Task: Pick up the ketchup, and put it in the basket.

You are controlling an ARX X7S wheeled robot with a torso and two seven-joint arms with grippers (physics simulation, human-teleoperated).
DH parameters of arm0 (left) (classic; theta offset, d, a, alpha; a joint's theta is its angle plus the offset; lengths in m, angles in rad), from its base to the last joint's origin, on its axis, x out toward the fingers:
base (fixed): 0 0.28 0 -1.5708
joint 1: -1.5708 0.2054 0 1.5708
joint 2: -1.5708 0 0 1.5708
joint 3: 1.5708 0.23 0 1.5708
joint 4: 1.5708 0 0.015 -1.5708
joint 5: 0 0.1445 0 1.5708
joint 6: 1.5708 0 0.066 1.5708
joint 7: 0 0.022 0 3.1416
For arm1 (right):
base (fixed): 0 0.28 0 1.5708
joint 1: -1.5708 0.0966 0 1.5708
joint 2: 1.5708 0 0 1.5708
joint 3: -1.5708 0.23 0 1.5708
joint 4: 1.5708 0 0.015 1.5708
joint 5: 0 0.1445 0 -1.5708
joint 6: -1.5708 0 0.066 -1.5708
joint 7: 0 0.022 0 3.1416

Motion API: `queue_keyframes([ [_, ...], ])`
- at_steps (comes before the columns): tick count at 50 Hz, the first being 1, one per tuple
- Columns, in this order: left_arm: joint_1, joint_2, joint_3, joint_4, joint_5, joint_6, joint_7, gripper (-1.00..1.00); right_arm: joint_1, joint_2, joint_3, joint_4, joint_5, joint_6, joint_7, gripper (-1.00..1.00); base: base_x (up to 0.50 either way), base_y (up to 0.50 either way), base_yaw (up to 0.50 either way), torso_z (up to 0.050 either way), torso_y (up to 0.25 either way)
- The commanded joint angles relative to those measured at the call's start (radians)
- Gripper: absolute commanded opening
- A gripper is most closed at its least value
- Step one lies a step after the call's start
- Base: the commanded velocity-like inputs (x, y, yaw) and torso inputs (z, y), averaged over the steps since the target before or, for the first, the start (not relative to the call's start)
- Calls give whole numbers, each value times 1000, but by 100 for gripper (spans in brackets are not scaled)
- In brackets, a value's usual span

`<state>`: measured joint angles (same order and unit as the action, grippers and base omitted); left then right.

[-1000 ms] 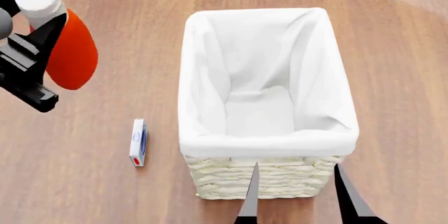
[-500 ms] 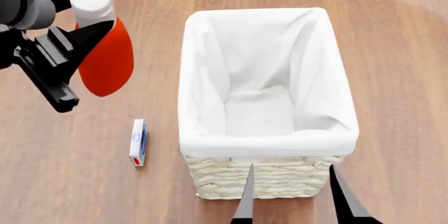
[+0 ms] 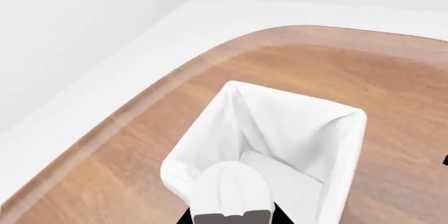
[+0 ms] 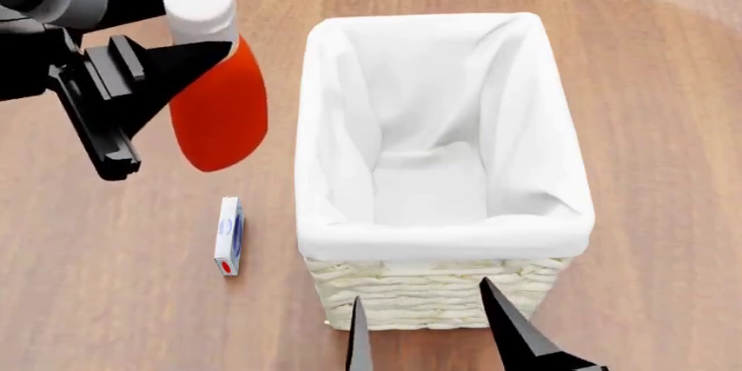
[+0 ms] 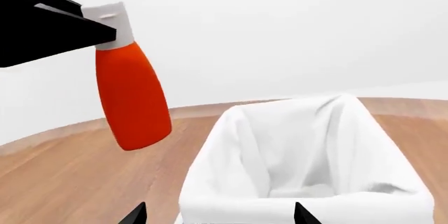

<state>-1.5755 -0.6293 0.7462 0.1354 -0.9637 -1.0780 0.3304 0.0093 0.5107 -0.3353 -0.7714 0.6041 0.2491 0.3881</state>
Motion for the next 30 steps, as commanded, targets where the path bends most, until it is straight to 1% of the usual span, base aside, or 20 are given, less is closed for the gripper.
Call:
queue_keyframes([
  [1, -46, 31, 21, -51, 46, 25, 95, -100, 80, 55, 36, -16, 101, 92, -63, 100, 0, 0, 0, 0, 0],
  [3, -54, 36, 21, -60, 45, 20, 96, -100, 98, 50, 50, 7, 183, 93, -88, 100, 0, 0, 0, 0, 0],
  [4, -60, 37, 23, -62, 44, 13, 96, -100, 125, 55, 36, 17, 162, 114, -88, 100, 0, 0, 0, 0, 0],
  [9, -67, 34, 3, -43, 3, -19, 88, -100, 193, 50, 18, 62, 192, 153, -110, 100, 0, 0, 0, 0, 0],
  [14, -69, 34, 17, -50, 16, -16, 95, -100, 247, 43, -19, 80, 181, 194, -119, 100, 0, 0, 0, 0, 2],
  [15, -65, 32, 14, -47, 15, -14, 90, -100, 266, 44, -44, 93, 149, 207, -128, 100, 0, 0, 0, 0, 0],
  [30, -68, 22, 22, -27, 0, -35, 91, -100, 368, -11, -95, 142, 149, 253, -139, 100, 0, 0, 0, 0, 0],
])
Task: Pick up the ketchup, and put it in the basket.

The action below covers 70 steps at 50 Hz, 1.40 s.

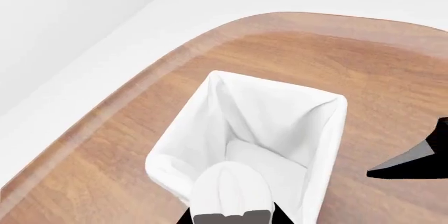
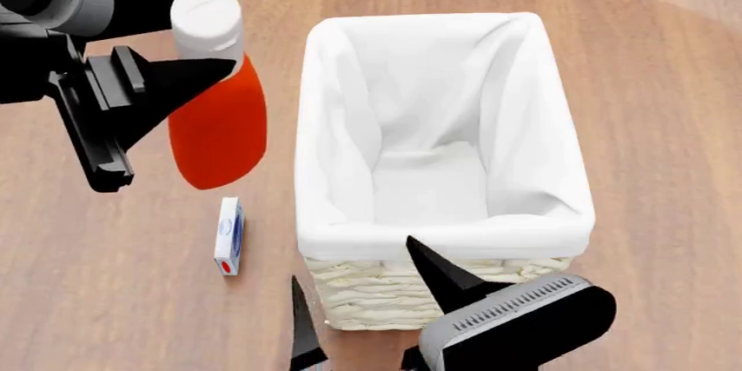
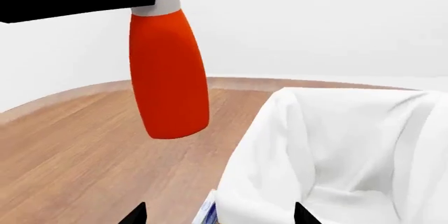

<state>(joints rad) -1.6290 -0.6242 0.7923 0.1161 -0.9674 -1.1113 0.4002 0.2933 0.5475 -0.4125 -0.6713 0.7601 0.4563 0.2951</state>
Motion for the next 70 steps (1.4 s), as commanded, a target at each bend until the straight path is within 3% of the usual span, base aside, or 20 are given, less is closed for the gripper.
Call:
queue_keyframes([
  [1, -17, 19, -25, -12, 5, -2, 21, -100, 85, -50, -16, 47, -2, 43, -49, 100, 0, 0, 0, 0, 0],
  [31, -25, 28, -8, -19, 2, -2, 34, -100, 205, -141, -105, 162, -59, 57, -84, 100, 0, 0, 0, 1, 1],
  [70, -51, 46, -1, -57, -3, -7, 42, -100, 295, -220, -120, 241, -62, 36, -88, 100, 0, 0, 0, 0, 1],
])
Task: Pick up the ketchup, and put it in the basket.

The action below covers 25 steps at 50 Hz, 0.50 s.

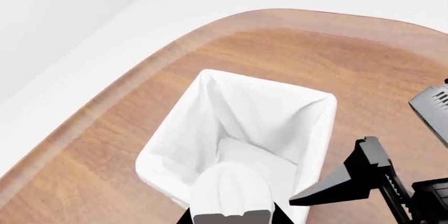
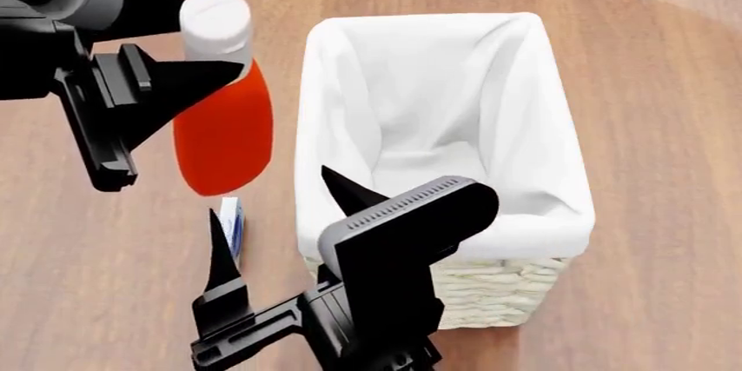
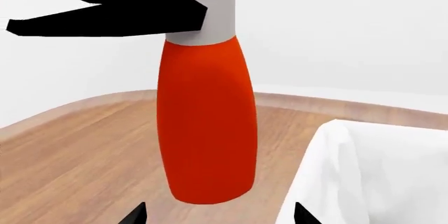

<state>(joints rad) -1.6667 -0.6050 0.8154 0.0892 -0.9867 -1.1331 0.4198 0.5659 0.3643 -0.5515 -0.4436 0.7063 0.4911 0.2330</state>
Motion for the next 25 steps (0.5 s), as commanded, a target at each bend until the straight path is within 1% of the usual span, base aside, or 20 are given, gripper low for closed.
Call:
queue_keyframes([
  [1, -12, 27, -21, -35, 21, 19, 25, -100, 25, -38, 19, 15, -8, 1, -27, 100, 0, 0, 0, 0, 0],
  [25, -10, 27, -22, -24, 5, 13, 19, -100, 57, -64, 11, 74, -12, -21, -39, 100, 0, 0, 0, 0, 0],
])
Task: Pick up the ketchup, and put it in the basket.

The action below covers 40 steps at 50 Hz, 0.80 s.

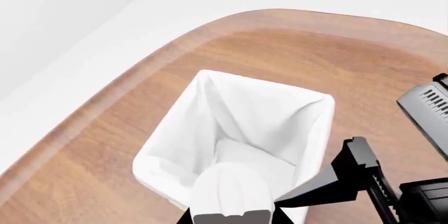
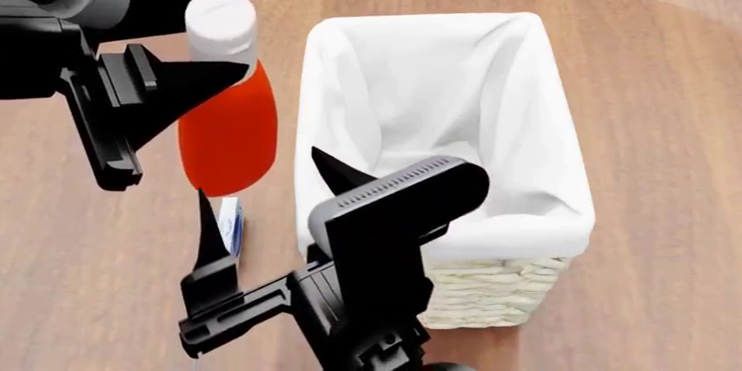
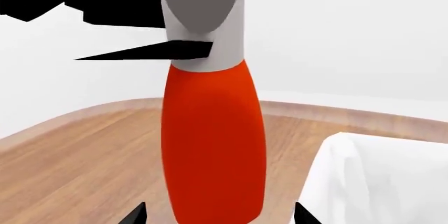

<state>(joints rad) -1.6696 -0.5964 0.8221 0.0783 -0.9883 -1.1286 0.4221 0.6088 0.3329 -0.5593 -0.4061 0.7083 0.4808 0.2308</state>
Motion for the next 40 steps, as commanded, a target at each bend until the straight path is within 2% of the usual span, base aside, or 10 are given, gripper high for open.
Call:
queue_keyframes([
  [1, -8, 18, -29, -13, 7, 8, 17, -100, 14, -34, 18, 43, -16, -14, -39, 100, 0, 0, 0, 0, 0],
  [40, -21, 21, -35, -7, -15, -2, 5, -100, 63, -72, 6, 128, -8, -34, -59, 100, 0, 0, 0, 0, 1],
])
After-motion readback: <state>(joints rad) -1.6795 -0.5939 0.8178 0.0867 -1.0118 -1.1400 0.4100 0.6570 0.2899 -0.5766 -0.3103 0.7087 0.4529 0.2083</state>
